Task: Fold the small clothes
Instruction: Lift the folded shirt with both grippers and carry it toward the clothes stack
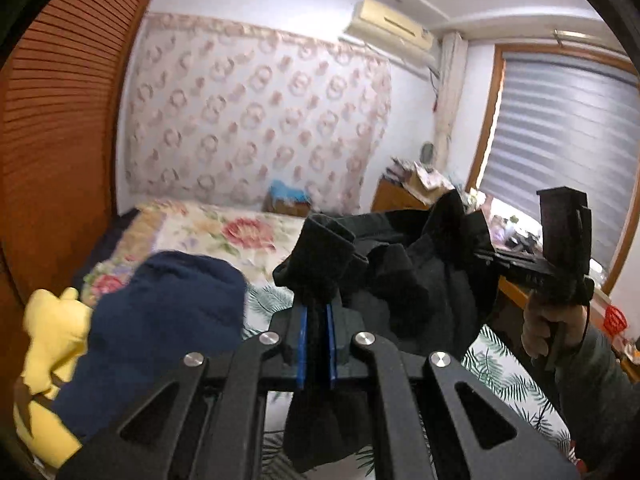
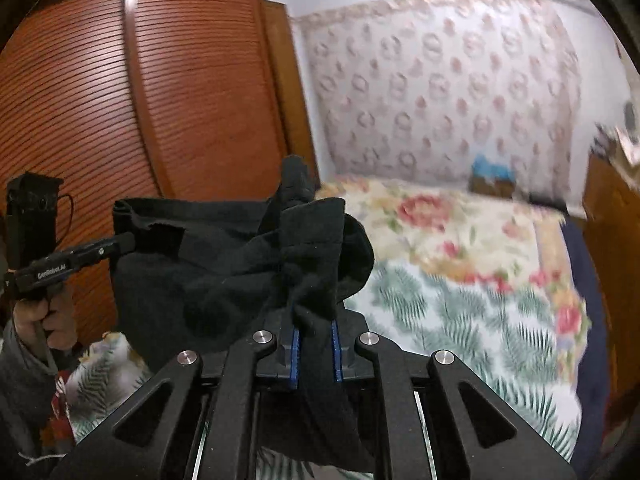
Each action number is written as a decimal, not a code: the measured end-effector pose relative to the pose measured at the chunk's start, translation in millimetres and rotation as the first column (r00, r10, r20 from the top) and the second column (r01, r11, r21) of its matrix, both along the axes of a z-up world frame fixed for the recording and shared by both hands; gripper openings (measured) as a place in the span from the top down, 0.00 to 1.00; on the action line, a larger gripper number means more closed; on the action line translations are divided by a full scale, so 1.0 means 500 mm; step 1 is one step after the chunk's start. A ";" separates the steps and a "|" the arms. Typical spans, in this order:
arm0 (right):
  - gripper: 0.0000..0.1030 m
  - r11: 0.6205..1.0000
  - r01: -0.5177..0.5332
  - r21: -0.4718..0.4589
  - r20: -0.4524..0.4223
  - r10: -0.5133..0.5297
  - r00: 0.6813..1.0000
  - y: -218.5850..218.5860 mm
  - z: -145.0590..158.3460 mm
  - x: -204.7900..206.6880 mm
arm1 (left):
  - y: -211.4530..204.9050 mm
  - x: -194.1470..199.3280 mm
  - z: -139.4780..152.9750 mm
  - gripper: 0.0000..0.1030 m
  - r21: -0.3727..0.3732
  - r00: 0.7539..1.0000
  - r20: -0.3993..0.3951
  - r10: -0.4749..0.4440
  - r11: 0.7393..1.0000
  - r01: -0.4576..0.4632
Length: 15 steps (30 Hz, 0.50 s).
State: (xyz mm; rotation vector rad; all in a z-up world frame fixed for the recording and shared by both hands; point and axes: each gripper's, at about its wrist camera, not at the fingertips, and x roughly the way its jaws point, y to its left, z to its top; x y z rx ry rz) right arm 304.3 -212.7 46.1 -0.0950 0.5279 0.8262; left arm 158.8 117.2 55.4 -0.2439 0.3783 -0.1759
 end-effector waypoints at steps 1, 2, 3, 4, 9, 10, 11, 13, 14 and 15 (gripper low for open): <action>0.92 1.000 -0.021 -0.004 0.022 0.021 1.000 0.020 0.020 -0.002 | 0.011 -0.010 0.002 0.95 -0.004 1.000 0.008 0.011 1.000 -0.011; 0.92 0.999 -0.034 -0.007 0.040 0.034 0.999 0.035 0.036 -0.004 | 0.026 -0.022 0.003 0.95 -0.009 1.000 0.014 0.027 1.000 -0.026; 0.92 0.999 -0.047 -0.011 0.057 0.048 0.997 0.052 0.050 -0.005 | 0.044 -0.033 0.002 0.95 -0.014 0.999 0.020 0.046 0.999 -0.046; 0.92 0.998 -0.066 -0.020 0.073 0.067 0.995 0.073 0.064 -0.005 | 0.059 -0.038 -0.001 0.95 -0.019 0.998 0.022 0.065 0.998 -0.065; 0.93 0.983 -0.158 -0.090 0.125 0.168 0.978 0.198 0.102 0.009 | 0.132 -0.066 -0.035 0.95 -0.039 0.988 0.017 0.152 0.988 -0.151; 0.93 0.977 -0.182 -0.109 0.128 0.195 0.972 0.233 0.105 0.012 | 0.153 -0.070 -0.044 0.95 -0.053 0.984 0.013 0.175 0.983 -0.174; 0.93 0.973 -0.197 -0.124 0.128 0.212 0.969 0.260 0.104 0.016 | 0.161 -0.081 -0.053 0.95 -0.063 0.982 0.012 0.189 0.980 -0.188; 0.93 0.961 -0.228 -0.155 0.126 0.248 0.960 0.327 0.098 0.030 | 0.189 -0.085 -0.070 0.95 -0.084 0.974 0.003 0.225 0.971 -0.224; 0.93 0.956 -0.241 -0.168 0.125 0.263 0.957 0.355 0.094 0.035 | 0.202 -0.086 -0.082 0.95 -0.092 0.970 -0.007 0.244 0.966 -0.243; 0.93 0.950 -0.256 -0.178 0.119 0.279 0.953 0.385 0.088 0.041 | 0.217 -0.087 -0.096 0.95 -0.098 0.966 -0.021 0.259 0.961 -0.259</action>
